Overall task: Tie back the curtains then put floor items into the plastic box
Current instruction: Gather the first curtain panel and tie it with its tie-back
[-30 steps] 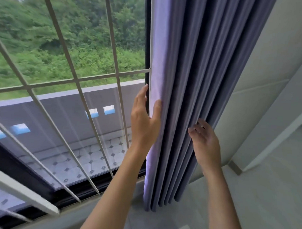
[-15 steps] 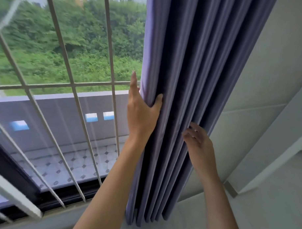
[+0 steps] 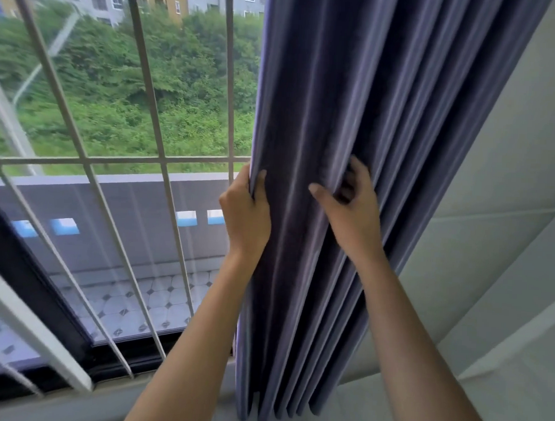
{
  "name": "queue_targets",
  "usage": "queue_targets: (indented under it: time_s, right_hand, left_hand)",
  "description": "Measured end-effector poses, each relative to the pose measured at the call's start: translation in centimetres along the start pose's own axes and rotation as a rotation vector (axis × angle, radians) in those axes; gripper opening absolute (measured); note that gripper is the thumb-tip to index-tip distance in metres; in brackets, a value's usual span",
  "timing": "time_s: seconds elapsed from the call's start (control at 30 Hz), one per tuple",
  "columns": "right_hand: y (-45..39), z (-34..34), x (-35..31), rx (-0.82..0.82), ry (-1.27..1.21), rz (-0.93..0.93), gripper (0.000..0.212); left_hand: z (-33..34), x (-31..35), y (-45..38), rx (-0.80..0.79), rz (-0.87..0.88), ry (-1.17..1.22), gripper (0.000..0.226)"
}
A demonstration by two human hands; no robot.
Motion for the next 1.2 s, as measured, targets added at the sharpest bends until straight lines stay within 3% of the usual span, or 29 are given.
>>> queue_targets:
  time_s: [0.17, 0.4, 0.6, 0.7, 1.2]
  right_hand:
    - [-4.0, 1.3, -0.7, -0.05, 0.022, -0.018, 0.078]
    - [-2.3, 3.2, 3.3, -0.057, 0.093, 0.075, 0.053]
    - [-0.2, 3.7, 5.0, -0.06, 0.202, 0.034, 0.049]
    - [0.6, 3.8, 6.4, -0.063, 0.242, 0.018, 0.047]
    - [6.8, 6.8, 14.9, -0.406, 0.521, 0.153, 0.073]
  left_hand:
    - [-0.5, -0.2, -0.8, -0.168, -0.094, 0.115, 0.023]
    - [-0.5, -0.8, -0.8, -0.263, -0.115, 0.185, 0.033]
    - [0.1, -2.0, 0.4, -0.398, -0.121, 0.184, 0.048]
    - [0.4, -2.8, 1.2, -0.415, -0.146, 0.182, 0.045]
    - [1.6, -3.6, 3.9, -0.543, -0.213, 0.272, 0.047]
Point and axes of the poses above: each hand's wrist, its own y-axis away from the middle knuckle, its own z-axis out of the palm, x = y × z, the point moved 2 cm from there along -y, towards the middle knuckle, and after that the axes turned 2 degrees about x, right-handed, at the moved point
